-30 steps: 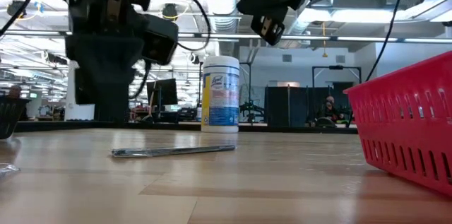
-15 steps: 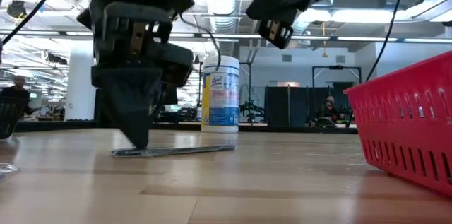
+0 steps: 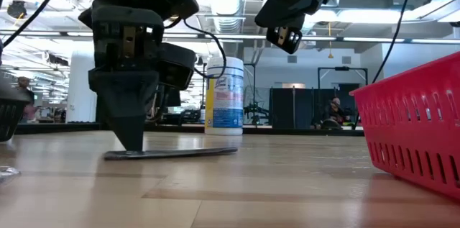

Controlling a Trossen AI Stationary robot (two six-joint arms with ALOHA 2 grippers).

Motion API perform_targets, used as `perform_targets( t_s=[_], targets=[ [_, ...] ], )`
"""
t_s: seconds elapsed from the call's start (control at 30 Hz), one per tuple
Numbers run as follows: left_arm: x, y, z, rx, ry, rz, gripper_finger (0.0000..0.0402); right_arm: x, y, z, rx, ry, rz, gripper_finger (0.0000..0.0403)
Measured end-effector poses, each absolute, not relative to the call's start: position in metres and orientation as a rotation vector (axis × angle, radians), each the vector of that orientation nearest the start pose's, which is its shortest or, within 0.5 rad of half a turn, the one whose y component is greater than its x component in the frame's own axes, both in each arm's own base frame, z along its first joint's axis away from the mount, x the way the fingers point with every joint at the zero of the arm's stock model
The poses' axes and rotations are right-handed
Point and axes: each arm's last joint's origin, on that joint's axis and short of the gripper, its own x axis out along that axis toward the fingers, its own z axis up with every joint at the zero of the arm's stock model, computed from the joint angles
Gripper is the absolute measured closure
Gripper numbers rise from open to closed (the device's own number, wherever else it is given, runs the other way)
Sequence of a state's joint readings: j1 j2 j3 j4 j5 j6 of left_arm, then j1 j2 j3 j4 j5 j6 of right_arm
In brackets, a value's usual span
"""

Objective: Pick & Place Travel size toiletries
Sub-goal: Put the black comb into the red bin

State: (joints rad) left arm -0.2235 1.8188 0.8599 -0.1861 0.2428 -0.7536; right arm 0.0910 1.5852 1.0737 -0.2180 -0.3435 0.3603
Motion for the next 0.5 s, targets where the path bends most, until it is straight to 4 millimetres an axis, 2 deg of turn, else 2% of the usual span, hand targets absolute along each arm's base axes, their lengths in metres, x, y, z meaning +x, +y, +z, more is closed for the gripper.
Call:
perform_targets(
  t_s=[0.17, 0.5],
  targets=[
    [0.304, -0.063, 0.110, -0.606, 1.240, 0.063, 0.0401, 0.336, 0.037, 0.237, 0.435, 0.796, 0.272, 0.0403],
    [0.295, -0.025, 0.135, -0.446, 1.189, 0.132, 0.0401, 0.335, 0.032, 0.236, 0.467, 0.807, 0.295, 0.0403]
  ],
)
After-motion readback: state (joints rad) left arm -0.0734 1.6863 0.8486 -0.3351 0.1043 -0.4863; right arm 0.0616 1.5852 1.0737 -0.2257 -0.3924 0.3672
